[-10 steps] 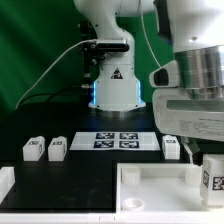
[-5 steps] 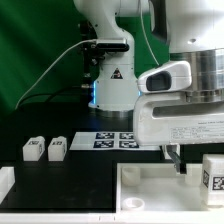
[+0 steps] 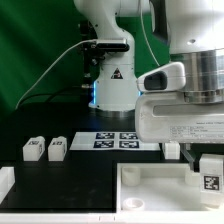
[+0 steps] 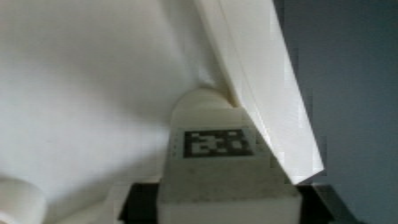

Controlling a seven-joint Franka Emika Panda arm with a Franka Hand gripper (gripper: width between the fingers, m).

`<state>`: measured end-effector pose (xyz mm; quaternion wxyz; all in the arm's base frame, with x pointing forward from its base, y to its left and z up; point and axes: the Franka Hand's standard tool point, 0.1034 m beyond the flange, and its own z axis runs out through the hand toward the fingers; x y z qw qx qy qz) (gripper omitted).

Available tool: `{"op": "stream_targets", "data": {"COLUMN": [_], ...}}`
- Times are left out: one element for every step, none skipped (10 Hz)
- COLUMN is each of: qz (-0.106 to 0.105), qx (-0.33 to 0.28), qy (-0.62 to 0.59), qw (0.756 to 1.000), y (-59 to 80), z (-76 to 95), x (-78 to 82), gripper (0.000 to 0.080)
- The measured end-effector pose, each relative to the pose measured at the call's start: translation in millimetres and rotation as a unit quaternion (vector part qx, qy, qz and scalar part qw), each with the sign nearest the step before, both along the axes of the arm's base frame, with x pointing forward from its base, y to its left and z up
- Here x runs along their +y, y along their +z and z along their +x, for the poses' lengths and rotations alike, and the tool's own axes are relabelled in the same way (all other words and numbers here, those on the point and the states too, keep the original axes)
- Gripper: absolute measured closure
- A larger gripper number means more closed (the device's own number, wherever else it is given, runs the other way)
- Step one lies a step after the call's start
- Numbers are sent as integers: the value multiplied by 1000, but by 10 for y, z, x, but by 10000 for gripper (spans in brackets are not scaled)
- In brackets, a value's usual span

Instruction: Assemble one leg

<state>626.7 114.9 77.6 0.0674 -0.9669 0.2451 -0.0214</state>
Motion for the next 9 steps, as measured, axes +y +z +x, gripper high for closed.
{"op": "stream_targets", "data": {"qz": [9, 25, 30, 40, 55, 66, 69, 69, 69], "qx": [7, 24, 36, 47, 59, 66, 69, 70, 70], "qy": [-59, -179, -288, -378, -461, -523, -547, -553, -548], "qw": [998, 983, 957, 924, 884, 847, 831, 827, 831], "y": [-2, -5, -17, -22, -27, -32, -29, -30, -32], "z": [8, 14, 10, 13, 20, 22, 25, 24, 22], "x": [-7, -14, 4, 12, 13, 29, 35, 35, 39], "gripper": [509, 509, 509, 509, 509, 509, 509, 507, 507]}}
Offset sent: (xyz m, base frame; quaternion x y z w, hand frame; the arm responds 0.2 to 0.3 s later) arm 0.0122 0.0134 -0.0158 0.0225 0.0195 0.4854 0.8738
